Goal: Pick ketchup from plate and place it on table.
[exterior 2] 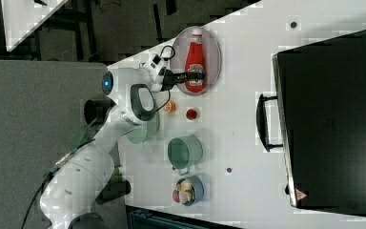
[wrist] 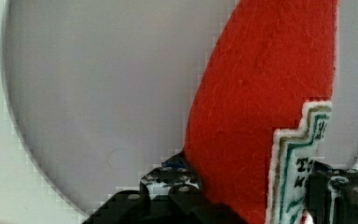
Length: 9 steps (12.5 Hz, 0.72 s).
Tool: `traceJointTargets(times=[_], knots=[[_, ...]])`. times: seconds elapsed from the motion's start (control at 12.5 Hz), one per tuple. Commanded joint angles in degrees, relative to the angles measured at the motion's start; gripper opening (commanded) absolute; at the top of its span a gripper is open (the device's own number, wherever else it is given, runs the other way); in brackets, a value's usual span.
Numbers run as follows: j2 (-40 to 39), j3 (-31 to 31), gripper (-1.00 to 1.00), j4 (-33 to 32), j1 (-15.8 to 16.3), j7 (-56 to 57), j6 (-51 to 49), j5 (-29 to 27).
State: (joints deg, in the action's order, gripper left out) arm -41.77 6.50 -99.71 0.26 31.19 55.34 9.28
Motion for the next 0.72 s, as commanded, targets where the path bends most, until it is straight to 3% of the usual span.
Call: traceJointTargets(times=[0.08, 0.4, 0.72], knots=[[11.0, 0.38, 0.21, 0.32, -1.2, -1.14, -4.31, 0.08], [22.66, -0.35, 0.21, -0.41, -3.06, -1.36, -19.56, -0.18], [32.33, -2.07, 0.21, -4.77, -5.79, -1.59, -32.32, -7.27]])
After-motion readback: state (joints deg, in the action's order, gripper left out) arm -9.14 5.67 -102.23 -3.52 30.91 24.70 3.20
